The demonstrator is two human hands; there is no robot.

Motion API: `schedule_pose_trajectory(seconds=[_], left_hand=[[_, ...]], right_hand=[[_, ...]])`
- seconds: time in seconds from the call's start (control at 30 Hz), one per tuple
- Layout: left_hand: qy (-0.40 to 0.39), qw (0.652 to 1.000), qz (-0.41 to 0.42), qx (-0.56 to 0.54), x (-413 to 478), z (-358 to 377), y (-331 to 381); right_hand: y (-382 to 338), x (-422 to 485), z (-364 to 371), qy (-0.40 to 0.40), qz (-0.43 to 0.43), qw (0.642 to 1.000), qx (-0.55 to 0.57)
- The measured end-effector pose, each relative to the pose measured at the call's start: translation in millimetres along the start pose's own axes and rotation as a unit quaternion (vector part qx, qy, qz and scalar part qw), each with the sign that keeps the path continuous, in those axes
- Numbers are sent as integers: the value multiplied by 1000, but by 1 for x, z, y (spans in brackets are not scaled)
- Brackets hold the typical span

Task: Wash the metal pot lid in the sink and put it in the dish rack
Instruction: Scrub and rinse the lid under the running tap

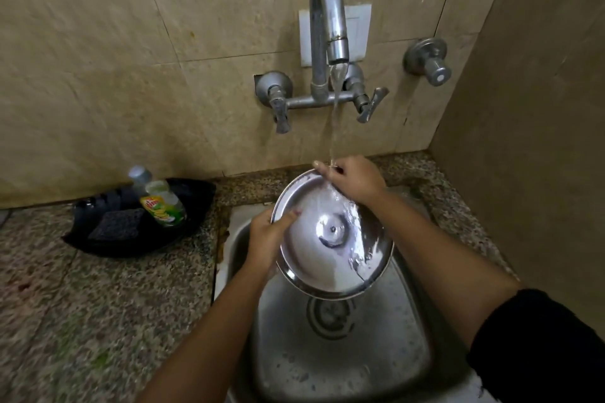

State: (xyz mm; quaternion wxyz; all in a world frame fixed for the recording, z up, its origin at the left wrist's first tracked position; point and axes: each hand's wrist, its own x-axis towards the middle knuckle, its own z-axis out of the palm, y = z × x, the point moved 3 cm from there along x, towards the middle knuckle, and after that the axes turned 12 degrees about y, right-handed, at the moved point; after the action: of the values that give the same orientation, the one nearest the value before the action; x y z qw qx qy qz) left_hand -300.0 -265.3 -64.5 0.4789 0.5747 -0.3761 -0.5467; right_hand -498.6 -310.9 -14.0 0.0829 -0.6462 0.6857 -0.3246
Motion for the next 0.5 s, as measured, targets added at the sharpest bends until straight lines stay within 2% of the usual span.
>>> schedule_pose_trajectory(seconds=[0.1, 0.17, 0.2, 0.23, 0.3, 0.33, 0.4, 0.5], left_hand=[[-103, 991, 26, 84, 9, 13, 13], [-113, 985, 65, 115, 11, 22, 20], [-102, 986, 73, 113, 11, 24, 21], [-83, 989, 72, 97, 10, 21, 21], [-52, 997, 39, 40, 11, 11, 17], [-42, 999, 20, 20, 11, 7, 13], [-31, 999, 17, 29, 13, 6, 13], [-49, 993, 73, 73, 9, 19, 15]], right_hand=[[-40, -4, 8, -113, -165, 976, -84], [-55, -9, 12, -145, -231, 956, -108], [-49, -7, 12, -135, -222, 962, -85], [-35, -3, 10, -114, -178, 977, -34], [-2, 3, -1, -51, -82, 994, 40], [9, 3, -6, -22, -61, 996, 54], [5, -1, -6, -14, -71, 995, 66], [-32, -9, 8, -84, -188, 978, 38]])
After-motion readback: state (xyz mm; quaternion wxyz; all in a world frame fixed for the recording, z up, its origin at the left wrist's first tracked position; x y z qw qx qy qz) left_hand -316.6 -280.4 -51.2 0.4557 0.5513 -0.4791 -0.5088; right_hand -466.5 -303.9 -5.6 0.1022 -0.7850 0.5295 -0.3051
